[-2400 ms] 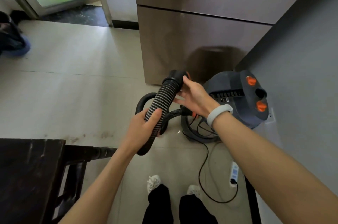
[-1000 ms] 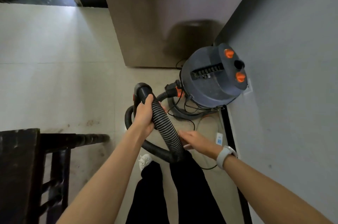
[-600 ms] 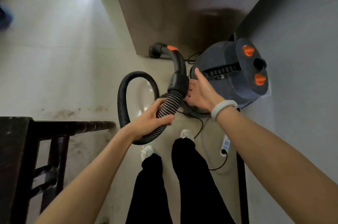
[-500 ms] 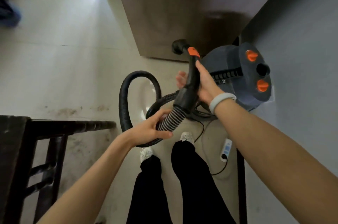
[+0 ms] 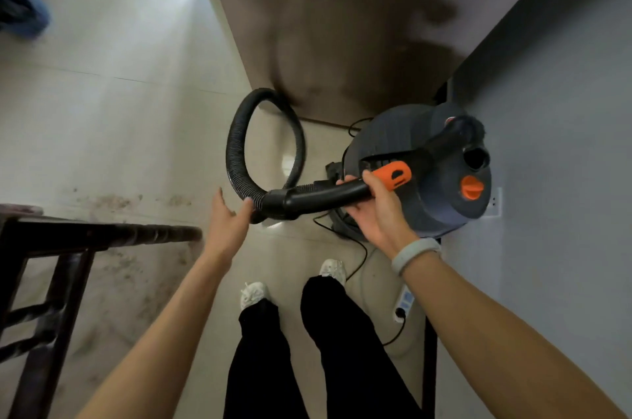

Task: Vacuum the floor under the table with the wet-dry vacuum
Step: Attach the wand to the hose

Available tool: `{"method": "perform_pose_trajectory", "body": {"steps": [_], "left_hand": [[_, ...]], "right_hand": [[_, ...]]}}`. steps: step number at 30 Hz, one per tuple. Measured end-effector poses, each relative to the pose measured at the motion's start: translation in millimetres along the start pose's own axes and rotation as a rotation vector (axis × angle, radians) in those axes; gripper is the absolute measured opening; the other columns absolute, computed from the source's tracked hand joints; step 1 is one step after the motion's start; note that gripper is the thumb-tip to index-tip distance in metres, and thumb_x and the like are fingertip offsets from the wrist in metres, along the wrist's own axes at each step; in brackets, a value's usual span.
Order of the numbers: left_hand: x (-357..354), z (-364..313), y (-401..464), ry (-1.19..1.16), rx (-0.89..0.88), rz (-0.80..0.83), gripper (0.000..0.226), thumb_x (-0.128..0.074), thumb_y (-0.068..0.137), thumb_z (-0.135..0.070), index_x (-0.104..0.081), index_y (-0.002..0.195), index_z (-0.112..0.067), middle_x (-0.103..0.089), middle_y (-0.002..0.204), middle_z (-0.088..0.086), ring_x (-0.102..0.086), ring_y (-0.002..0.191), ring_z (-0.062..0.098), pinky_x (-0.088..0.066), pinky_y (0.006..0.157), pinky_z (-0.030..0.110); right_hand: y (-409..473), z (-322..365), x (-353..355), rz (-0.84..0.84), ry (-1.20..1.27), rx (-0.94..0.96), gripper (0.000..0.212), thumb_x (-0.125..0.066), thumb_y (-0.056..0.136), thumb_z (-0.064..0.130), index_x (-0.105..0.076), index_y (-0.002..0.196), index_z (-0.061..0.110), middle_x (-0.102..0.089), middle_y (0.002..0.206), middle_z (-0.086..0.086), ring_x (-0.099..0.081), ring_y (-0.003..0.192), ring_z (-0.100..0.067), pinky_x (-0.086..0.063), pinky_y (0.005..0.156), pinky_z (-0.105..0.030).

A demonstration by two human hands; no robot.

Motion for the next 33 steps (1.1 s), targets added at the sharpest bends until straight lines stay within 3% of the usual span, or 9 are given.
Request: {"method": "perform_pose_trajectory", "body": {"steps": [4,6,9,14,20,25,27,29,33], "left_hand": [[-67.4,-57.7,-22.0,0.536,-0.496,0.137,0.063,-0.055,0.091,-0.041,-0.031,0.145,-0.021,-0.023,0.155,0.003,-0.011,0.145,0.023,-0.006,0.115,0.046],[-103.7,-64.3,-26.9,0.683,-0.596,0.338,0.056,-0.055,0.089,-0.046,-0.04,0.139,-0.024,-0.048,0.14,-0.002,-0.038,0.134,0.02,-0.019,0.113,0.046],[-117.4,-61.7,-28.5,0.659,-0.611,0.465,0.04,-0.062,0.086,-0.042,-0.052,0.115,-0.017,-0.058,0.096,-0.002,-0.058,0.097,0.023,-0.037,0.076,0.03],[-97.5,-13.3,-14.7,0.861,-0.587,0.456,0.044,-0.063,0.087,-0.032,-0.047,0.126,-0.02,-0.055,0.118,-0.002,-0.05,0.114,0.022,-0.033,0.1,0.039],[-62.9,-5.5,11.2,1.049,-0.663,0.175,0.051,-0.075,0.075,-0.015,-0.058,0.123,-0.015,-0.063,0.109,0.007,-0.057,0.107,0.033,-0.031,0.101,0.056],[-24.0,13.5,41.5,1.261,-0.61,0.067,0.061,-0.078,0.058,0.002,-0.065,0.114,-0.018,-0.066,0.095,0.007,-0.061,0.096,0.032,-0.036,0.091,0.066],[-9.9,30.1,51.0,1.321,-0.539,0.111,0.059,-0.07,0.068,0.001,-0.061,0.121,-0.023,-0.064,0.104,0.005,-0.057,0.106,0.03,-0.027,0.099,0.065],[0.4,37.1,55.7,1.373,-0.576,0.102,0.062,-0.072,0.06,0.006,-0.064,0.115,-0.021,-0.064,0.098,0.006,-0.059,0.1,0.031,-0.029,0.095,0.068],[27.1,28.4,81.2,1.316,-0.677,-0.084,0.068,-0.079,0.046,0.01,-0.067,0.109,-0.011,-0.063,0.086,0.013,-0.062,0.084,0.034,-0.036,0.087,0.064]], "right_hand": [[-13.2,-20.7,1.3,0.025,-0.092,-0.046,0.007,-0.051,0.095,0.013,-0.053,0.1,0.008,-0.062,0.099,-0.016,-0.061,0.099,-0.027,-0.048,0.09,-0.044],[-17.6,-26.7,2.4,0.035,-0.244,-0.063,0.013,-0.054,0.094,0.019,-0.058,0.102,0.009,-0.064,0.101,-0.012,-0.062,0.097,-0.023,-0.048,0.089,-0.039],[-15.2,-15.8,11.5,-0.036,-0.227,-0.048,0.012,-0.055,0.094,0.022,-0.058,0.1,0.013,-0.062,0.1,-0.009,-0.059,0.098,-0.02,-0.046,0.091,-0.039],[-0.5,31.4,34.0,-0.173,-0.081,0.045,0.023,-0.058,0.092,0.023,-0.053,0.108,0.007,-0.061,0.089,-0.012,-0.061,0.08,-0.023,-0.054,0.07,-0.038],[10.6,4.4,43.0,-0.289,-0.055,-0.011,0.046,-0.062,0.09,0.024,-0.043,0.127,0.004,-0.059,0.12,-0.02,-0.061,0.104,-0.031,-0.051,0.085,-0.047],[18.0,-40.2,44.4,-0.204,-0.765,-0.298,0.027,-0.054,0.095,0.034,-0.054,0.093,0.008,-0.065,0.088,-0.014,-0.063,0.075,-0.025,-0.05,0.069,-0.032],[23.8,-48.9,50.8,-0.188,-1.051,-0.28,0.026,-0.053,0.095,0.029,-0.056,0.079,0.009,-0.061,0.074,-0.009,-0.054,0.059,-0.019,-0.041,0.055,-0.026],[36.2,-51.8,50.9,-0.139,-1.294,-0.172,0.031,-0.053,0.094,0.024,-0.059,0.069,0.009,-0.057,0.071,-0.009,-0.053,0.065,-0.021,-0.042,0.062,-0.031],[52.4,-61.6,32.1,-0.024,-1.502,-0.016,0.024,-0.052,0.094,0.018,-0.057,0.115,0.008,-0.06,0.099,-0.005,-0.058,0.101,-0.024,-0.044,0.091,-0.036]]}}
Point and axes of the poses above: each hand's wrist, its own y-axis towards the middle knuckle, its own x-axis out of the back of the hand, z = x × y, the point moved 10 cm from there along y, towards the middle knuckle
